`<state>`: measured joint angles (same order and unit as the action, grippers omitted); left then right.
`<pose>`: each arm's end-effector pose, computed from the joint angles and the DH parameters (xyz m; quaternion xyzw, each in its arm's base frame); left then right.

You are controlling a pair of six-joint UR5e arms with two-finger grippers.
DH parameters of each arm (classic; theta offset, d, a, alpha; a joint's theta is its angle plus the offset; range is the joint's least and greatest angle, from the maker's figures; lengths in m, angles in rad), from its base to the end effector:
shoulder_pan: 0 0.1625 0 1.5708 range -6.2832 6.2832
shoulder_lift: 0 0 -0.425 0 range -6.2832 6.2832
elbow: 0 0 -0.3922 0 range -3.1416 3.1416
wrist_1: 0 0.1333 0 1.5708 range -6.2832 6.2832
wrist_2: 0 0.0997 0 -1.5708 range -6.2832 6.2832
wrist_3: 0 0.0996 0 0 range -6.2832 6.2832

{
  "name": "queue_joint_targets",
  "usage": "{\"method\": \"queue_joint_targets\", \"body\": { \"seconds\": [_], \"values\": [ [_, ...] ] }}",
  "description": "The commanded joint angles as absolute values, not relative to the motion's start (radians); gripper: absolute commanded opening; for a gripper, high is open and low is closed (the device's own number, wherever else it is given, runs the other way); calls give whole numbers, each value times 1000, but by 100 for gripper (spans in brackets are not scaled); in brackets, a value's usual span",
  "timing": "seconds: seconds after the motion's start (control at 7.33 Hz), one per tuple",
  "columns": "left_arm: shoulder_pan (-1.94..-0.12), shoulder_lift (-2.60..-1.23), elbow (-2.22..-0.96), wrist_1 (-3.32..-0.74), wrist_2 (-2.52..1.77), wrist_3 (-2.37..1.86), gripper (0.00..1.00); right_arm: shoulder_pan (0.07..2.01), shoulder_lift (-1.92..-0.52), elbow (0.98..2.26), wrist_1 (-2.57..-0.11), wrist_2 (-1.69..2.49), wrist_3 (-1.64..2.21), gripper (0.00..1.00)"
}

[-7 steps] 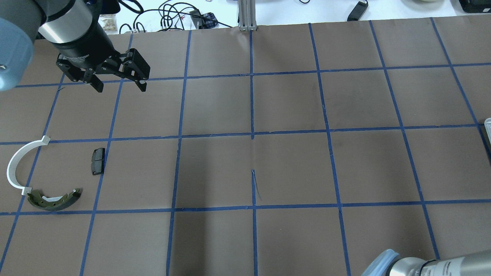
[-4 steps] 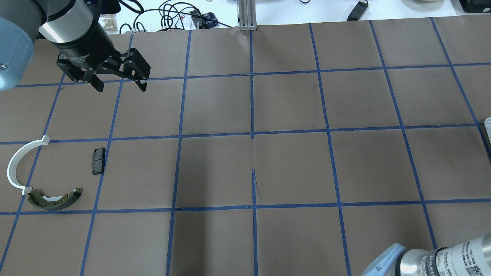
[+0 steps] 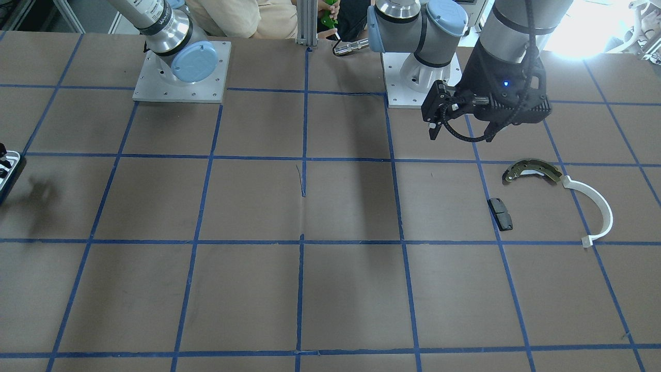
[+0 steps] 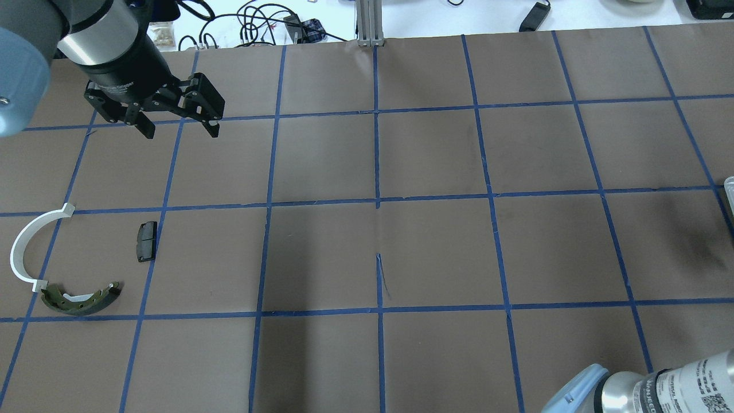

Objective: Place bearing gear from tray to pile

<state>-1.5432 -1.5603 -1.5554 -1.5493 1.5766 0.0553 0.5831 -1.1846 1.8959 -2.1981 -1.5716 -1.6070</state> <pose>-0.1191 -0.4954 0.5029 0.0138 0.9996 -0.0235 0.0039 -0.3842 -0.4130 0.1925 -0.3045 0.9516 0.0117 0.0403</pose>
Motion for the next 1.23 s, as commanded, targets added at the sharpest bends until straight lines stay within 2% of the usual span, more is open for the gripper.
{"method": "queue_joint_targets", "body": {
  "seconds": [0.0,0.55,0.82,1.09],
  "values": [
    [-1543,-1560,-1555,-1549,1575,57,100,577,-1183,1914,-2214,-1575,-1646,88],
    [-1543,-1560,-1557,-1549,1575,55,100,542,-1155,1902,-2214,-1577,-1697,77],
    [-1543,-1560,-1557,-1549,1575,55,100,541,-1154,1901,-2214,-1582,-1697,51],
    [-1543,-1560,-1557,-1549,1575,54,100,541,-1160,1902,-2212,-1586,-1697,20]
  ]
}}
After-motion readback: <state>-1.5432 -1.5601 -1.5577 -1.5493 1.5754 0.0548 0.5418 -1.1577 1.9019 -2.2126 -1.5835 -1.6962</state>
